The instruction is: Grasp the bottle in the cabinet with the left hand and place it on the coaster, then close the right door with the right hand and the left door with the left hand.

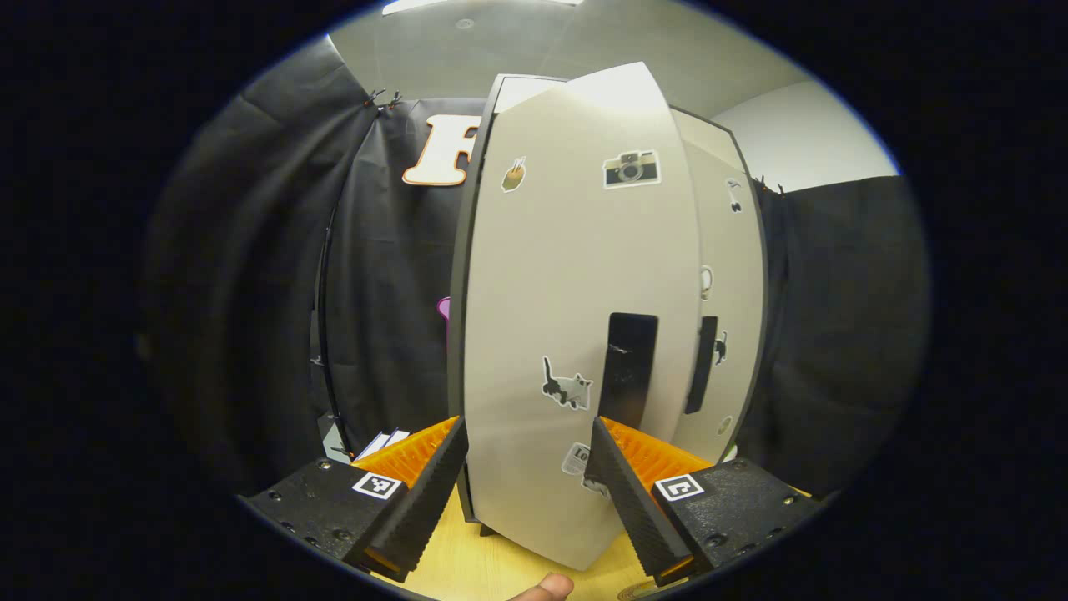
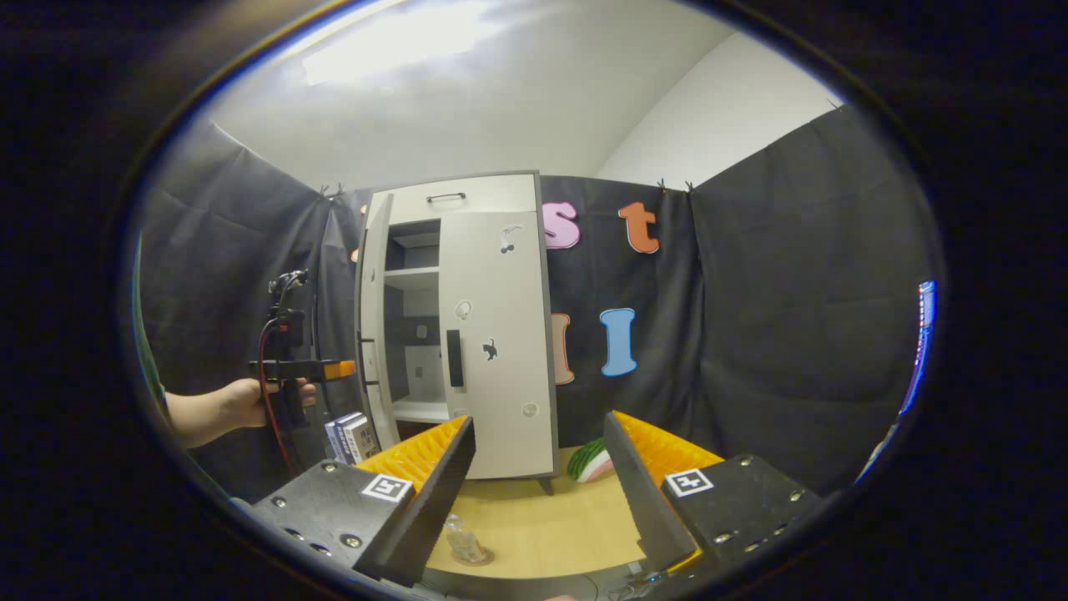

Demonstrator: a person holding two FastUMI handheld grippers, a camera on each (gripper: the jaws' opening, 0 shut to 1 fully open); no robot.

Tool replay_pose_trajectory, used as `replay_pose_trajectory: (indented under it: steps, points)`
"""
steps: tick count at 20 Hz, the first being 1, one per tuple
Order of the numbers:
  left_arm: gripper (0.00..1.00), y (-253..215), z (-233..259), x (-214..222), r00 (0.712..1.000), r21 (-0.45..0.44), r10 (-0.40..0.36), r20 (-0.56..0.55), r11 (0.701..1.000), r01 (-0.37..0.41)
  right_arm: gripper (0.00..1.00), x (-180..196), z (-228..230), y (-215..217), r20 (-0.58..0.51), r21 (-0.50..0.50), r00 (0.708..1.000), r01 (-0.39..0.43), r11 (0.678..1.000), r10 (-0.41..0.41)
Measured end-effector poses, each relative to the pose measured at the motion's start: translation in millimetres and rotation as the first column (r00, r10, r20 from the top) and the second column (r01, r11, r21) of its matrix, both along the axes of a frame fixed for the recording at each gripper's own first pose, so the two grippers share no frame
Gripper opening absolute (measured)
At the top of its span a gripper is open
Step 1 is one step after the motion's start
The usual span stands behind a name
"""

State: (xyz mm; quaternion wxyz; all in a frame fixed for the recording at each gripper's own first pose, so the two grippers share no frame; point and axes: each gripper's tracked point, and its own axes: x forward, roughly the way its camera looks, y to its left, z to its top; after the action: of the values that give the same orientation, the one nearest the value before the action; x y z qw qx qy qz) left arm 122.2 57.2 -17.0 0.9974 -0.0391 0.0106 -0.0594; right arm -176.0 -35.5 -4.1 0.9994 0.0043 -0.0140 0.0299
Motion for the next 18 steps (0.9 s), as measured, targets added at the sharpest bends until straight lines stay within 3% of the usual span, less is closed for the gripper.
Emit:
replay_pose_trajectory:
  steps: [1, 2, 5, 6, 7, 10, 15, 18]
  points:
    - [0.89, -5, 0, -9, 1.000, 0.017, -0.006, 0.000, 1.000, 0.006, 0.94, -6, 3, 1, 0.007, -0.005, 1.000, -0.004, 1.000, 0.004]
    - [0.95, -7, 1, -19, 1.000, 0.035, -0.007, 0.000, 0.999, 0.007, 0.95, -11, 7, 3, 0.015, -0.003, 1.000, -0.010, 1.000, 0.010]
    - [0.95, -8, 3, -54, 1.000, 0.061, 0.005, 0.008, 0.998, -0.005, 0.92, -18, 14, 14, 0.031, 0.014, 0.998, -0.054, 0.998, 0.054]
    - [0.95, -8, 3, -66, 1.000, 0.060, 0.009, 0.006, 0.998, -0.009, 0.95, -21, 16, 18, 0.035, 0.017, 0.997, -0.066, 0.998, 0.065]
    - [0.89, -8, 3, -77, 1.000, 0.055, 0.011, 0.004, 0.998, -0.011, 0.95, -22, 18, 20, 0.039, 0.016, 0.996, -0.078, 0.997, 0.077]
    - [0.96, -11, 2, -102, 1.000, 0.040, 0.015, -0.008, 0.999, -0.015, 0.91, -21, 24, 30, 0.069, 0.010, 0.992, -0.106, 0.994, 0.105]
    - [0.96, -16, -8, -111, 0.998, 0.010, -0.005, -0.064, 1.000, 0.006, 0.94, 14, 35, 45, 0.096, 0.023, 0.989, -0.111, 0.994, 0.108]
    - [0.96, -8, -3, -103, 0.999, 0.013, 0.002, -0.036, 1.000, -0.002, 0.95, 42, 43, 56, 0.103, -0.007, 0.986, -0.128, 0.992, 0.128]
